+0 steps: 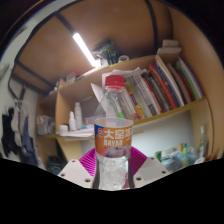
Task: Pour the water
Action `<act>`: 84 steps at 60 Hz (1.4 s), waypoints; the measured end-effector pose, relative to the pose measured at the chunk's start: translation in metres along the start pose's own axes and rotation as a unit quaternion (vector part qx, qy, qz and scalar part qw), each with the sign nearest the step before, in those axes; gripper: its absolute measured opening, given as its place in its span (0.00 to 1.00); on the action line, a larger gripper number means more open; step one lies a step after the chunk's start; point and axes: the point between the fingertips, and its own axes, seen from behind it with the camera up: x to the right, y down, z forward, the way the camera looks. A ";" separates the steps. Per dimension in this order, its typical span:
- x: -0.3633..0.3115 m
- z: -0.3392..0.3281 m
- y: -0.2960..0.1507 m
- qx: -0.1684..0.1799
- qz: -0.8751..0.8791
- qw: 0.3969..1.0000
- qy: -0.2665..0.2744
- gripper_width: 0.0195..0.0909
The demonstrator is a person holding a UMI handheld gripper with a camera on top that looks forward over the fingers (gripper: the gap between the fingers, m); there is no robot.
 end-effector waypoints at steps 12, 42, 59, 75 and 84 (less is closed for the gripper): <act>0.137 -0.009 0.121 -0.096 -0.114 0.985 0.088 0.29; 0.212 -0.025 0.271 -0.203 -0.121 0.967 0.096 0.35; 0.210 -0.036 0.279 -0.249 -0.082 0.959 0.107 0.59; 0.188 -0.095 0.246 -0.273 -0.108 0.951 0.100 0.90; 0.162 -0.157 0.210 -0.256 -0.145 0.949 0.113 0.90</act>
